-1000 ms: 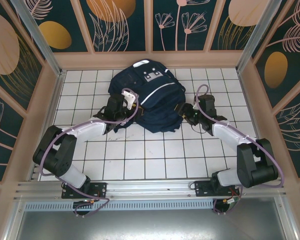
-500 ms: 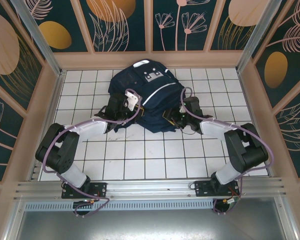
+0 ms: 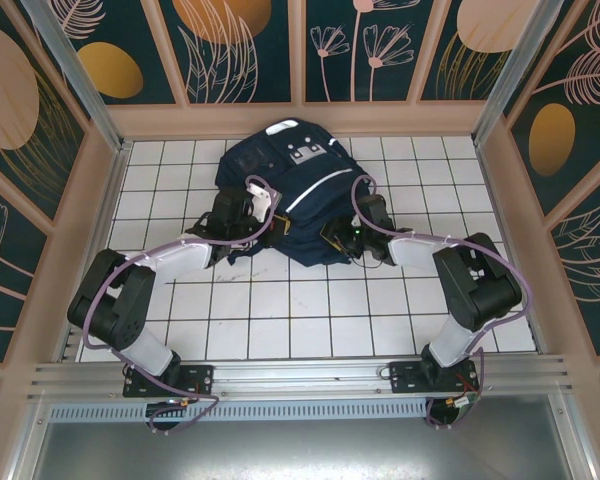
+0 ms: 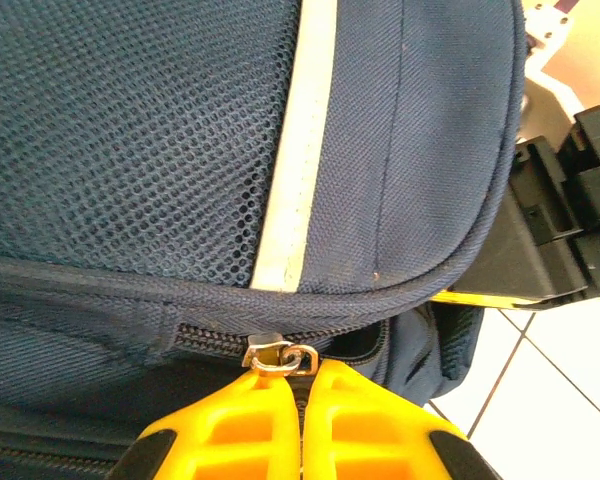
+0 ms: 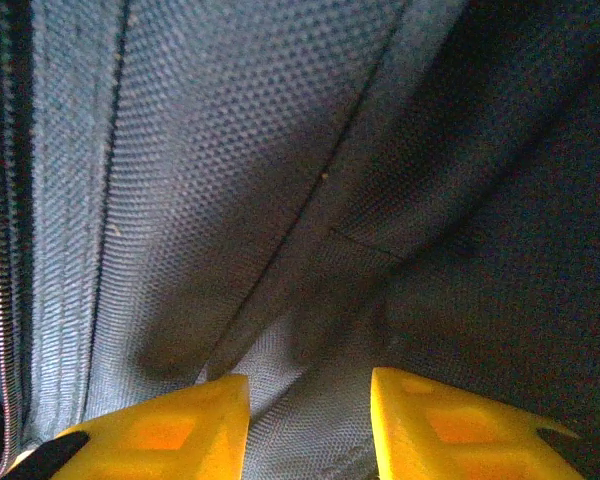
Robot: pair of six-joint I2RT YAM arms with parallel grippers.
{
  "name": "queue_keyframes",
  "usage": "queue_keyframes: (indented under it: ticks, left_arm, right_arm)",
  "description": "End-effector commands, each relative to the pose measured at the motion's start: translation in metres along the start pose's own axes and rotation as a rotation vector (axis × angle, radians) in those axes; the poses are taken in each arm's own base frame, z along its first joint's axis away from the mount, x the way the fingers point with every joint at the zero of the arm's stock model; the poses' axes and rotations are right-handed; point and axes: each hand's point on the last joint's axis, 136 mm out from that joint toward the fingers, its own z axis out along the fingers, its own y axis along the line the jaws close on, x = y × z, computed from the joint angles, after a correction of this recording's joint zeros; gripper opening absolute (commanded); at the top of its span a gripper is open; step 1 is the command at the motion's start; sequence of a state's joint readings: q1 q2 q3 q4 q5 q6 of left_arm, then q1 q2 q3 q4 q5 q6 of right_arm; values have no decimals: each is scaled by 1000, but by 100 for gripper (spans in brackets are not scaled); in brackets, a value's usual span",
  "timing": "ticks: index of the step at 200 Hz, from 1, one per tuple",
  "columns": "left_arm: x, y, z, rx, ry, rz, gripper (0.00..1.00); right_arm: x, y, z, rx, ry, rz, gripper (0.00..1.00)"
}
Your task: Pack the student bag
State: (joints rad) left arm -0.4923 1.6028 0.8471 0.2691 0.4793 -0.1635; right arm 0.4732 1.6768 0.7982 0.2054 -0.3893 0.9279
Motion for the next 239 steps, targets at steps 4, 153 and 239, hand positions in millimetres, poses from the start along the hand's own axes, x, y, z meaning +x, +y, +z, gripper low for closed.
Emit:
queue_keyframes:
  ticks: [4, 153, 239]
  left_arm:
    - [8, -65, -3, 251, 36, 4, 0]
    - [-22, -37, -45, 28, -89, -218, 65]
    - [-34, 23, -112, -355, -313, -429, 94]
  right_arm:
    - [-10, 35, 2, -87, -43, -31, 38]
    - [9, 25, -67, 154, -119, -397, 52]
    - [28, 96, -33, 141, -74, -799, 51]
